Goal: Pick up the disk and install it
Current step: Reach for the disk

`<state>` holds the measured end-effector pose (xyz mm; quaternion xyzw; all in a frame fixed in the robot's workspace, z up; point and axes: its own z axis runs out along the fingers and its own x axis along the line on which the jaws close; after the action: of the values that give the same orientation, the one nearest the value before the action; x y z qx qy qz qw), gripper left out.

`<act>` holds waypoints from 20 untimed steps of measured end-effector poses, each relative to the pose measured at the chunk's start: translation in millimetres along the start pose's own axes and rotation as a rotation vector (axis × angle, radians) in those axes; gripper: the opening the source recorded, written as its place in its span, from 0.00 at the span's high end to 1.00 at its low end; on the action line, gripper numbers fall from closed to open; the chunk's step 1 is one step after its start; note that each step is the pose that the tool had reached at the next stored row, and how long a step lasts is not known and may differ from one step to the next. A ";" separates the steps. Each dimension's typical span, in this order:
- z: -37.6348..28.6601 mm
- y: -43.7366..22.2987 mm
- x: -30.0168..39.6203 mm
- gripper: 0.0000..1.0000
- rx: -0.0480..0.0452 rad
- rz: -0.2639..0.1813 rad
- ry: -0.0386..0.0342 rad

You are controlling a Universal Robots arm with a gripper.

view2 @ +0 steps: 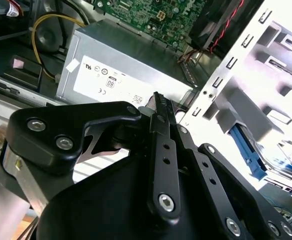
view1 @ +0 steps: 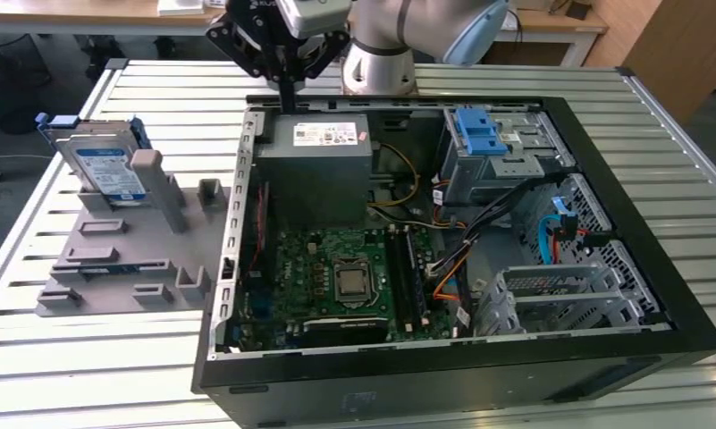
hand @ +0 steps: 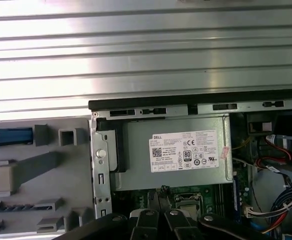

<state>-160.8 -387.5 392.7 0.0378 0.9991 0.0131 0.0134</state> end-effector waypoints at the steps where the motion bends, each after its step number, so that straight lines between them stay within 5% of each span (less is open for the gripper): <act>1: 0.0 0.4 1.1 0.89 0.0001 0.000 0.0000; 12: 0.1 3.0 11.6 0.89 -0.0001 0.000 -0.0001; 13: 0.1 4.9 21.1 0.89 0.0000 0.000 0.0000; 20: 0.2 6.9 28.9 0.89 0.0000 0.000 -0.0001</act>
<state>-189.1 -378.5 391.9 0.0378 0.9991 0.0131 0.0134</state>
